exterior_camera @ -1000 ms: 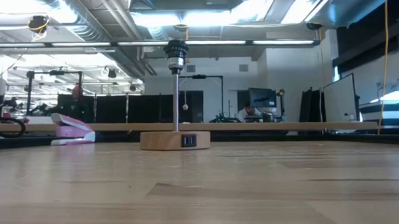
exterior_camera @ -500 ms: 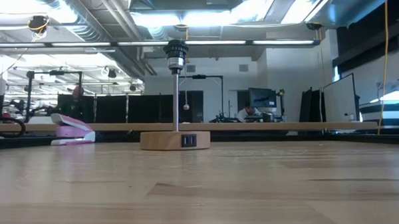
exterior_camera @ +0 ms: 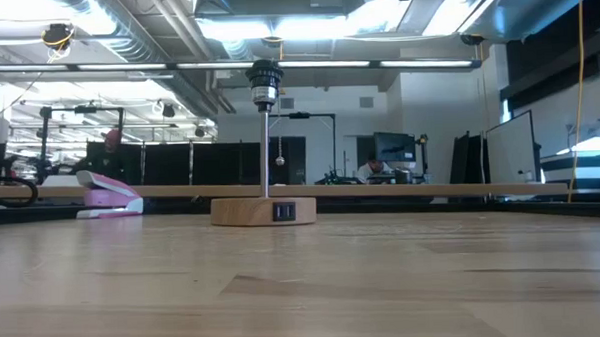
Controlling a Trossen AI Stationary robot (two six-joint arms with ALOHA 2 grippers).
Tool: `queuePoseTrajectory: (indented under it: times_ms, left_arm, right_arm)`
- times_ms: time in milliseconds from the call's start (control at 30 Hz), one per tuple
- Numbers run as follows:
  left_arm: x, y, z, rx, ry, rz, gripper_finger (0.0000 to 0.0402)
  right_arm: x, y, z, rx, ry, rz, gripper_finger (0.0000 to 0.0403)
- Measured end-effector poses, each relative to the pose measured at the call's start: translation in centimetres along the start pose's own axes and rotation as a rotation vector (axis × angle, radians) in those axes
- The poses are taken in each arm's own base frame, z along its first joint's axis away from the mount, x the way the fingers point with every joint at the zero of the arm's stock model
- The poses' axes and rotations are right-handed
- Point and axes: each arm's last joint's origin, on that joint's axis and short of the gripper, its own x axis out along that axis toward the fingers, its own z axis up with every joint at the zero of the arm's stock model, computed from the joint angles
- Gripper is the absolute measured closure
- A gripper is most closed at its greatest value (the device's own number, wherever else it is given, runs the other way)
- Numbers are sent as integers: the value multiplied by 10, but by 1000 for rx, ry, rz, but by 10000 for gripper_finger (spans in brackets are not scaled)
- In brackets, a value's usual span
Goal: Screw lightbulb
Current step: Insert the white lightbulb into the brown lamp
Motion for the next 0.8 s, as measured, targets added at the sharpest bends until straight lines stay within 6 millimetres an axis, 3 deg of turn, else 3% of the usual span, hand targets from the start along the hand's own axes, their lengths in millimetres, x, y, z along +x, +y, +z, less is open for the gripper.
queuePoseTrajectory:
  times_ms: [167,333,800]
  left_arm:
    - [16,15,2,-2,-120,-44,66]
    - [28,25,-2,-51,-124,-130,66]
    - [41,26,-14,-38,-96,-146,66]
  right_arm:
    - [3,0,-5,7,15,0,295]
    - [14,-1,-16,37,38,11,295]
    - [36,-3,-33,82,17,39,295]
